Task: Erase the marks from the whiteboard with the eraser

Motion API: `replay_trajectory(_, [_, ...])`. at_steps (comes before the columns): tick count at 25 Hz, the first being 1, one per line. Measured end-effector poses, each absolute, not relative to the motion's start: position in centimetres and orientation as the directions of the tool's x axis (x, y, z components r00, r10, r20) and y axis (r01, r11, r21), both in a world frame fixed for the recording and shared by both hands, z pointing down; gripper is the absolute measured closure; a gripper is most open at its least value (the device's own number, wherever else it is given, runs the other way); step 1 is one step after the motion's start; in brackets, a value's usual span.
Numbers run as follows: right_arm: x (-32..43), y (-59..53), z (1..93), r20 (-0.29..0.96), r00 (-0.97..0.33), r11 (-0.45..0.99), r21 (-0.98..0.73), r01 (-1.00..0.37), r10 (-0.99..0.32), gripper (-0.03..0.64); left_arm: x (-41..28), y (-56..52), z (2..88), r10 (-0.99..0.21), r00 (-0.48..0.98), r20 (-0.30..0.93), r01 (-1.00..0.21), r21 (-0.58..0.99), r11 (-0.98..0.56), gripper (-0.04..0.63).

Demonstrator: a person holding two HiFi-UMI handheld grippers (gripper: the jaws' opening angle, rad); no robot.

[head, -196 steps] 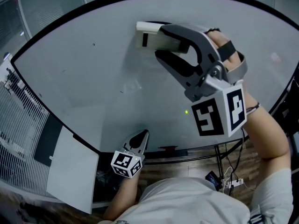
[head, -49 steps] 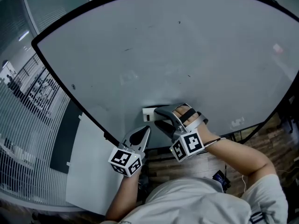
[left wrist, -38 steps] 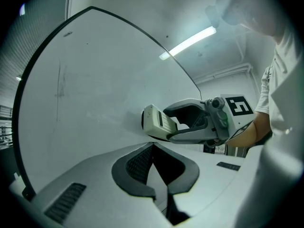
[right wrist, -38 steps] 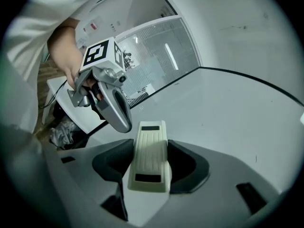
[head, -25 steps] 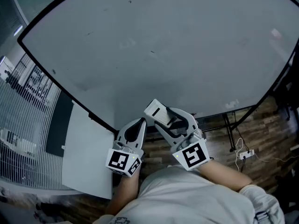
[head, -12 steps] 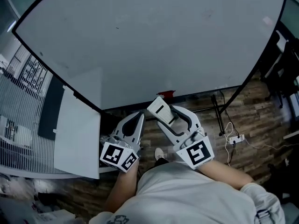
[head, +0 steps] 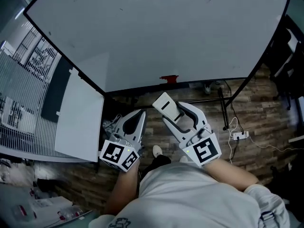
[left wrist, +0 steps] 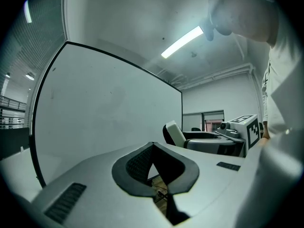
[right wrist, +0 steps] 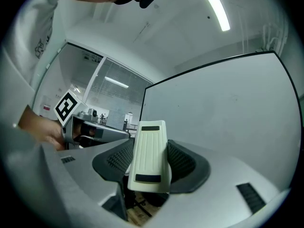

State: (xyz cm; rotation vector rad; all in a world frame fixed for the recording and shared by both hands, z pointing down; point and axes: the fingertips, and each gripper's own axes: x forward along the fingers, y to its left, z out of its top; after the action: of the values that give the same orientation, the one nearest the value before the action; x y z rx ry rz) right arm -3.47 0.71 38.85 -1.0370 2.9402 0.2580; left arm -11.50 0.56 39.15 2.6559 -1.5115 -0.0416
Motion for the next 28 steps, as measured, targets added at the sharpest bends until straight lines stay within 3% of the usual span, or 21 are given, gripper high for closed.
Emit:
replay_trajectory(11, [-4.5, 3.5, 40.0, -0.054, -0.772, 0.764, 0.114, -0.635, -0.633, 0.382, -12.3, 3.2, 39.7, -0.824, 0.566, 0.032, -0.823, 0.074, -0.563, 0.588])
replay_trajectory(28, [-12.6, 10.9, 41.5, -0.047, -0.748, 0.747, 0.03, -0.664, -0.662, 0.383, -19.7, 10.9, 40.2, -0.781, 0.625, -0.005, -0.773, 0.141, -0.619, 0.588])
